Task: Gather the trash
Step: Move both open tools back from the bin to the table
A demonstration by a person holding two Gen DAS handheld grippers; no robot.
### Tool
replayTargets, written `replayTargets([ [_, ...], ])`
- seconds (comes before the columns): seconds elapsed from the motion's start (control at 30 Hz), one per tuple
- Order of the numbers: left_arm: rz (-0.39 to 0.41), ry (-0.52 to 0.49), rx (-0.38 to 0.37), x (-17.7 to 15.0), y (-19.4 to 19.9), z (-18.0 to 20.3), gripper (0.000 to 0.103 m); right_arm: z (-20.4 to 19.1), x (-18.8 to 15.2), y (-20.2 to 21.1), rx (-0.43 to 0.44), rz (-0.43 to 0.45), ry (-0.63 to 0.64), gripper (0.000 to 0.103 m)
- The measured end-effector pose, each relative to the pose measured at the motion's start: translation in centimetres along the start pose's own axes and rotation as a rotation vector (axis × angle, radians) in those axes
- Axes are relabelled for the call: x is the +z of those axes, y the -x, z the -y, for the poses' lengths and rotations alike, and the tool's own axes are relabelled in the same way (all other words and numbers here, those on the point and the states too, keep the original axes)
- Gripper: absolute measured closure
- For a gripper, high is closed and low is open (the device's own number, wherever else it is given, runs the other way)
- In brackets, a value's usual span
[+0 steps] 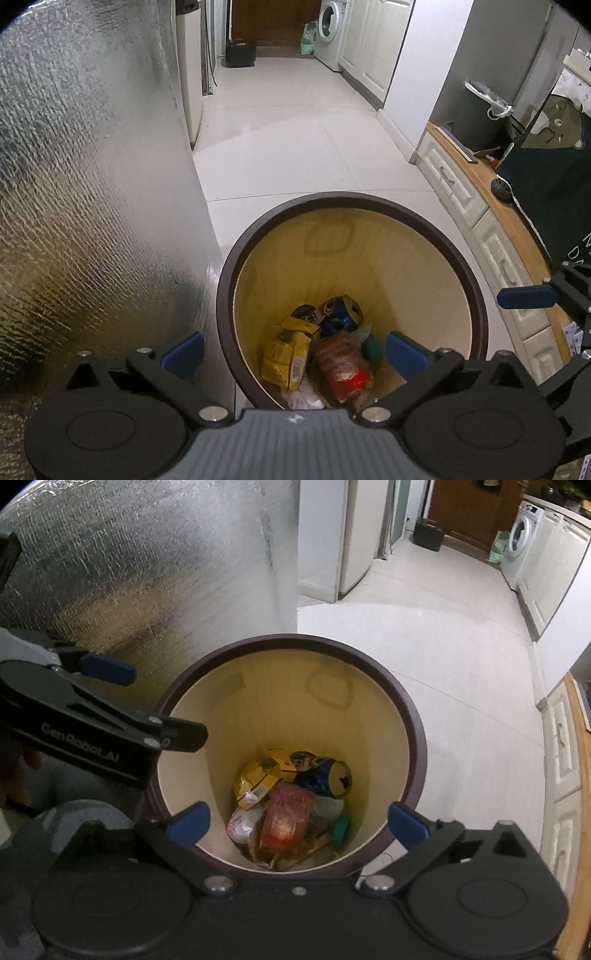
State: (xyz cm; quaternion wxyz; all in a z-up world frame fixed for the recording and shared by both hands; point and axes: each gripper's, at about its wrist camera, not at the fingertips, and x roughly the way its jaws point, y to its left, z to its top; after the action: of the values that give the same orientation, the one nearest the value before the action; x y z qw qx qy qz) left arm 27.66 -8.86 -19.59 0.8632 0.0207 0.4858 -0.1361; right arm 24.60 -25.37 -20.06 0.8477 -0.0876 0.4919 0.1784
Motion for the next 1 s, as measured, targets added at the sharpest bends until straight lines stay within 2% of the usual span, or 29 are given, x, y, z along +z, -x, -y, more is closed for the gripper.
replayTargets([
  [0.43, 0.024, -0.029, -0.020, -0.9, 2.5, 0.7, 0.000, 0.0, -1.0, 2.6, -0.024, 0.034, -0.053, 0.000],
  [1.0, 0.141, -0.051, -0.011, -2.5, 10.2, 1.0, 0.000, 0.0, -3.5, 9.9, -0.121, 0.171, -0.153, 0.000],
])
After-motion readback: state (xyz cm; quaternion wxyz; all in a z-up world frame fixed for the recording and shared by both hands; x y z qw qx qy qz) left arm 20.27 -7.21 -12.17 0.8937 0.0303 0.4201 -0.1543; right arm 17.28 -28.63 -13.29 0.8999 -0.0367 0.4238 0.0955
